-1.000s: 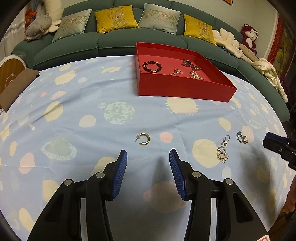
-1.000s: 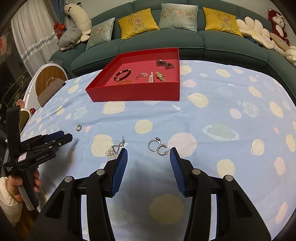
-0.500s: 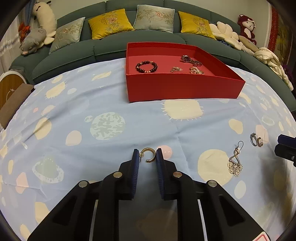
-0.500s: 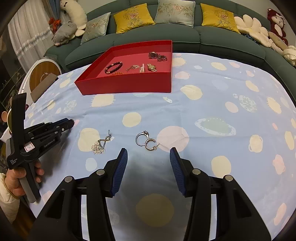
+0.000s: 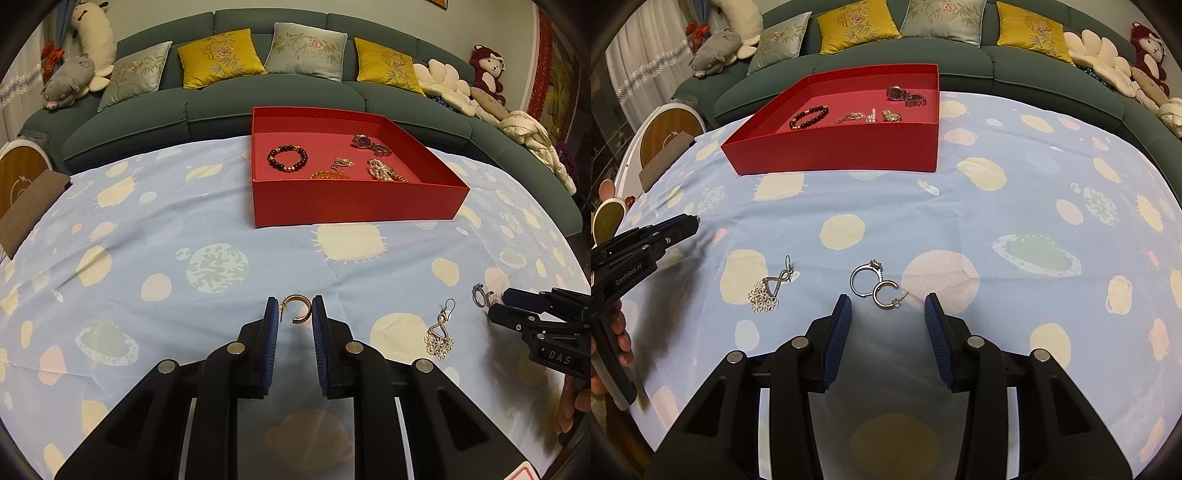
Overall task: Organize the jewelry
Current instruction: 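Lower the right gripper onto the silver hoop earrings and close on them, then carry the gold hoop with the left gripper while the right gripper carries silver hoops, release both in box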
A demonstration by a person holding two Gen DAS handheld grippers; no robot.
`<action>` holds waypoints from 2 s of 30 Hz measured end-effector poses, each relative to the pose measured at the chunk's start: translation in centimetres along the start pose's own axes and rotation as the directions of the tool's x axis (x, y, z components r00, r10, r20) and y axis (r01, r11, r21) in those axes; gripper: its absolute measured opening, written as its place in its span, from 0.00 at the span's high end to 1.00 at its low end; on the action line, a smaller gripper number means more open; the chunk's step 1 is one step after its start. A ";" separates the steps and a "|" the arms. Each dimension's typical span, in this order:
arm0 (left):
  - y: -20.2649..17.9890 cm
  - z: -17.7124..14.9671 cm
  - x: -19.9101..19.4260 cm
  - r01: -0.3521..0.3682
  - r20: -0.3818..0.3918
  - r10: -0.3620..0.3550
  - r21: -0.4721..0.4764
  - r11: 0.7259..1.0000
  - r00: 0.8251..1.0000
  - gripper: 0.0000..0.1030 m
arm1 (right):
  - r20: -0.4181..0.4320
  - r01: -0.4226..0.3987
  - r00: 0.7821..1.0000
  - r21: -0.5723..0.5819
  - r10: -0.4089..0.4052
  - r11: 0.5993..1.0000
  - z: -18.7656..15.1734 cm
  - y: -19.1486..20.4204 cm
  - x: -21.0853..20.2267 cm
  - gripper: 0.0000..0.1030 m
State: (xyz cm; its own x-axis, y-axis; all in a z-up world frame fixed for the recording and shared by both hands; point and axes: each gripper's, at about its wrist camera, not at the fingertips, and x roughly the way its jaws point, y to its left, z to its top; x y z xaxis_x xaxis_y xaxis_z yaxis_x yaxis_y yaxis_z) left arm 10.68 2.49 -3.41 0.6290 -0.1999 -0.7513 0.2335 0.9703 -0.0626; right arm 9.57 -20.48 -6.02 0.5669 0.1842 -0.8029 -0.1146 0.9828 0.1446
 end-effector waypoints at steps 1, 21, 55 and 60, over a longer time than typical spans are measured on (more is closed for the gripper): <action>0.1 0.0 0.0 0.004 -0.001 -0.004 -0.003 1.000 1.000 0.85 | 0.001 -0.001 1.000 0.001 0.001 1.000 0.0 0.0 0.1 0.63; -0.1 -0.1 -0.5 0.021 -0.002 -0.021 -0.005 1.000 1.000 0.85 | 0.023 0.018 1.000 -0.030 -0.017 0.999 0.2 0.5 0.0 0.81; -0.6 21.1 4.8 0.082 0.112 -0.077 -0.045 0.996 0.991 0.85 | 0.259 -0.213 0.949 0.103 0.180 0.972 21.3 -1.9 -0.2 0.81; -1.4 22.5 8.0 0.062 0.091 -0.060 -0.027 0.998 0.994 0.85 | 0.221 -0.198 0.960 0.111 0.170 0.974 22.5 -2.1 3.2 0.81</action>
State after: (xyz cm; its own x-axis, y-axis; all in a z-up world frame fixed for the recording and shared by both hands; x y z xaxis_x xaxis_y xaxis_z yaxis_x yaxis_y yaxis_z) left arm 32.04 -3.50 5.42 0.6792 -0.2689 -0.6830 0.2520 0.9594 -0.1271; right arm 29.97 -21.75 4.10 0.7051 0.3466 -0.6186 -0.1333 0.9216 0.3645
